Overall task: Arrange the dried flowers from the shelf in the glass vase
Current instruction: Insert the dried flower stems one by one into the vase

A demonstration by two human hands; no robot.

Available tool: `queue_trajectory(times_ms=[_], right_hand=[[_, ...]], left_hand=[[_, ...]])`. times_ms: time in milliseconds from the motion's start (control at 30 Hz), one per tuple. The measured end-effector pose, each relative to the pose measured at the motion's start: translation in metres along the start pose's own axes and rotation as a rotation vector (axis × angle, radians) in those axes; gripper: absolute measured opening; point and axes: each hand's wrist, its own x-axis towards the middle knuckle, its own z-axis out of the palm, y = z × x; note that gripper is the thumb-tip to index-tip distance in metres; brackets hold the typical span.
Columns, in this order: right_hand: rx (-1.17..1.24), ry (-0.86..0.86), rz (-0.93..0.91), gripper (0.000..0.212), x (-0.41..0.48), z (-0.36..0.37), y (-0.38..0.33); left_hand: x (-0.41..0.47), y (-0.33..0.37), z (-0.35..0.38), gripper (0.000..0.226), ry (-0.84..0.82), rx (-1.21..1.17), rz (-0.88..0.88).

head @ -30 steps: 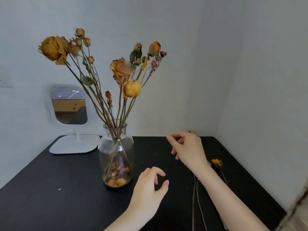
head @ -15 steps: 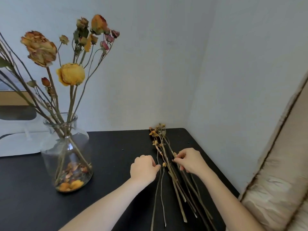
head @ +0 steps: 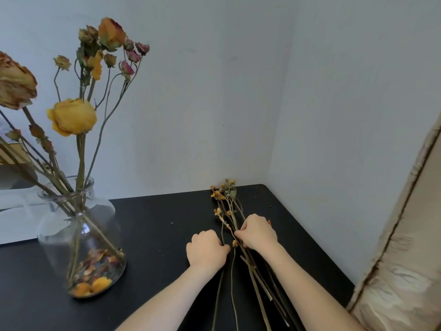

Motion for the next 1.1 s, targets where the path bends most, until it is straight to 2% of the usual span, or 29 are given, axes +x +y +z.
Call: queue_trajectory(times_ms=[133,300,600,800,933,1100], right_hand=[[0.049,0.033,0.016,0.018,0.001,0.001,0.002],[0.111,0.07,0.017,0.017,0.001,-0.004,0.005],[0.231,0.114,-0.025,0.017,-0.005,-0.014,0.002],[0.305,0.13,-0.06,0.012,-0.012,-0.018,-0.005],[0.355,0.145,-0.08,0.012,-0.015,-0.023,-0.011],[0.374,0.158,-0.093,0.013,-0.019,-0.027,-0.013]], left_hand=[[0.003,0.002,0.0,0.027,0.021,0.089,-0.018],[0.003,0.0,-0.008,0.034,0.01,0.047,-0.072],[0.011,-0.013,-0.024,0.041,-0.07,-0.326,-0.212],[0.012,-0.023,-0.031,0.025,-0.015,-0.485,-0.231],[0.006,-0.025,-0.035,0.019,0.043,-0.471,-0.228],[-0.002,-0.034,-0.035,0.021,0.002,-0.368,-0.229]])
